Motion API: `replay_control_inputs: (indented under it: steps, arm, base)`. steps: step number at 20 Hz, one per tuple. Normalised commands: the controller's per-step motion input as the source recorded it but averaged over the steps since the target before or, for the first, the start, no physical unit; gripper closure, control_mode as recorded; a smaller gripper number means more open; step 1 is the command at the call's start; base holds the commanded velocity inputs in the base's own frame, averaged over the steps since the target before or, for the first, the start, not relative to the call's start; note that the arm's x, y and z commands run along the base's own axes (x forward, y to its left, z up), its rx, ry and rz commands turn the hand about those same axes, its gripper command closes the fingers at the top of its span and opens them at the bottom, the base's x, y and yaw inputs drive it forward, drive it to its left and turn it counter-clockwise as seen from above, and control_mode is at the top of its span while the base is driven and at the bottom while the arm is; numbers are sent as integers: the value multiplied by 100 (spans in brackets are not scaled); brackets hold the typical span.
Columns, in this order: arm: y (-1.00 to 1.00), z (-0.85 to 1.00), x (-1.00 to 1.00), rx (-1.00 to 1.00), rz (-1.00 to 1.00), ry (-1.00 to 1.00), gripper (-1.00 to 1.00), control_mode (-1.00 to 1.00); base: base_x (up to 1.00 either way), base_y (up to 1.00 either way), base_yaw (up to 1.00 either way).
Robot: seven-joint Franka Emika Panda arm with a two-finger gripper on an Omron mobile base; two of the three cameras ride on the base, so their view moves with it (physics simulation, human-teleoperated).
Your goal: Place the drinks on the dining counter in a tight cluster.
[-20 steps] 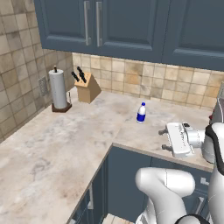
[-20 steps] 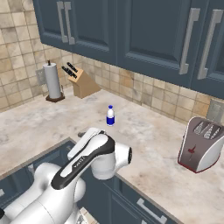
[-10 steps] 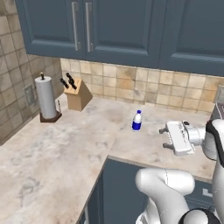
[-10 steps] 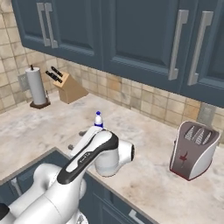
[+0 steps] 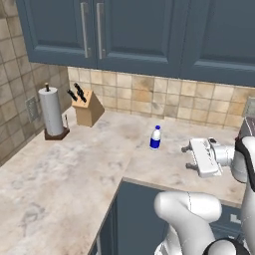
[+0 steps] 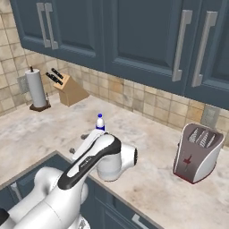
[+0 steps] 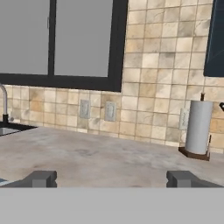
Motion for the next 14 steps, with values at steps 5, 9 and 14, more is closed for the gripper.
replay_control_inputs:
  steps: [5,9,14]
  arm:
    - [0,0,0,0,0,0,-100,100]
    - [0,0,0,0,0,0,-100,100]
    - [-15,0,32,0,-5,1,-100,-100]
  base:
    - [0,0,0]
    - [11,-2,1]
    - [7,-1,-2]
